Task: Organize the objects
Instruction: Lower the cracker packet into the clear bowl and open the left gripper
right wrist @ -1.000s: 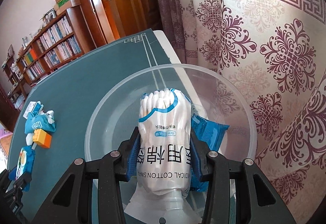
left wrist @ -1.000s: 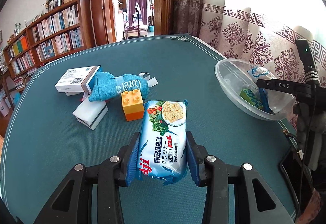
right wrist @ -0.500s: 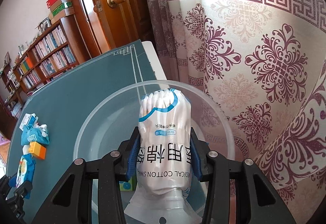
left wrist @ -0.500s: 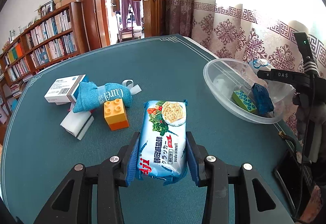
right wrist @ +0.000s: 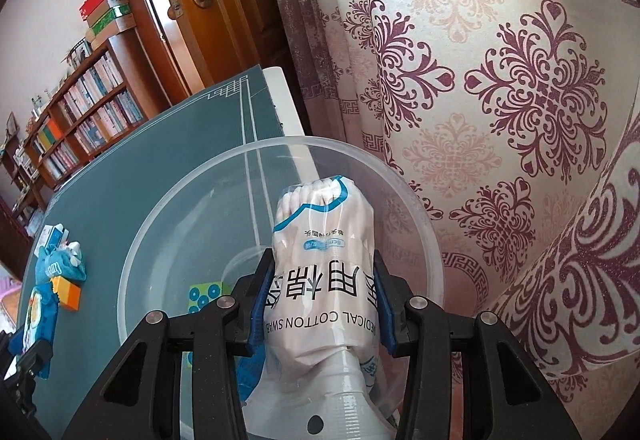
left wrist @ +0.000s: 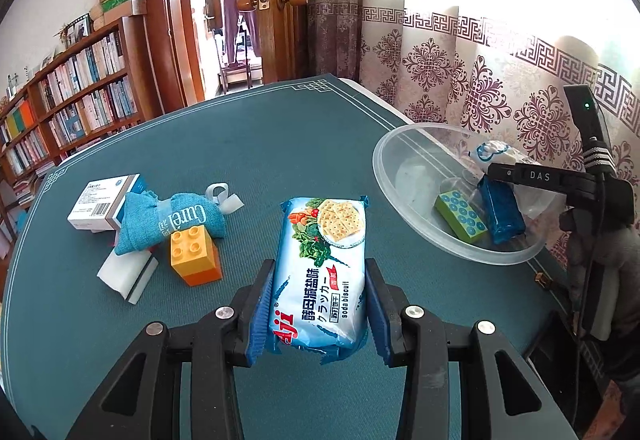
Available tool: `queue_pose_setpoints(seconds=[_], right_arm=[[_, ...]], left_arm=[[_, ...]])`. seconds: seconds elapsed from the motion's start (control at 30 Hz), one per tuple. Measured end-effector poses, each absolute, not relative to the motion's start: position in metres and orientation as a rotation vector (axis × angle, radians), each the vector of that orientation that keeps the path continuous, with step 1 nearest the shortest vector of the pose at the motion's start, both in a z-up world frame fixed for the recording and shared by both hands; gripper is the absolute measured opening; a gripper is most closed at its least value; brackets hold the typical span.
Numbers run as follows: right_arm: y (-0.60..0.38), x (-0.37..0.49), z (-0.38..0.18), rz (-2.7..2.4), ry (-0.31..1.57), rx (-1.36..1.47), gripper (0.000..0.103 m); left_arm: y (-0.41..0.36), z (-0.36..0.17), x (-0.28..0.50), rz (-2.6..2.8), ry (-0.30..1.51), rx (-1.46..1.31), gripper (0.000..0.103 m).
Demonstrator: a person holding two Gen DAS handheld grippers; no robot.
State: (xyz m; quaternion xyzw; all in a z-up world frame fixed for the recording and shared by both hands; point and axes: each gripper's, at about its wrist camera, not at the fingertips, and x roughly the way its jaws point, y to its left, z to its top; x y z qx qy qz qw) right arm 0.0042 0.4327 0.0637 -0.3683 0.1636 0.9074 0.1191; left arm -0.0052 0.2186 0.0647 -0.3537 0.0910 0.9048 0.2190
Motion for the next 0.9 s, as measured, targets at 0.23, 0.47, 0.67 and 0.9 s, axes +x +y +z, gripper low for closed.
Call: queue_pose_setpoints(seconds=[0.23, 0.47, 0.67, 0.9], right_arm=[[0.431, 0.017, 0.074, 2.667, 0.451, -0.998, 0.061], [0.429, 0.035, 0.09, 2.68, 0.473, -0.907, 0.068], [0.421, 0.053, 0.099, 2.701, 0.473, -0.852, 0.068], [0.402, 0.07, 0.112, 2.752, 0.416, -0.814, 0.068]], left_arm=[[0.234, 0.066, -0.013, 2.46, 0.245, -0.986, 0.044], [0.256, 0.066, -0.025, 2.401, 0.223, -0.992, 0.044], [0.278, 0.065, -0.034, 2.354, 0.212, -0.986, 0.044], [0.307, 0.058, -0.048, 2.29, 0.18, -0.996, 0.044]])
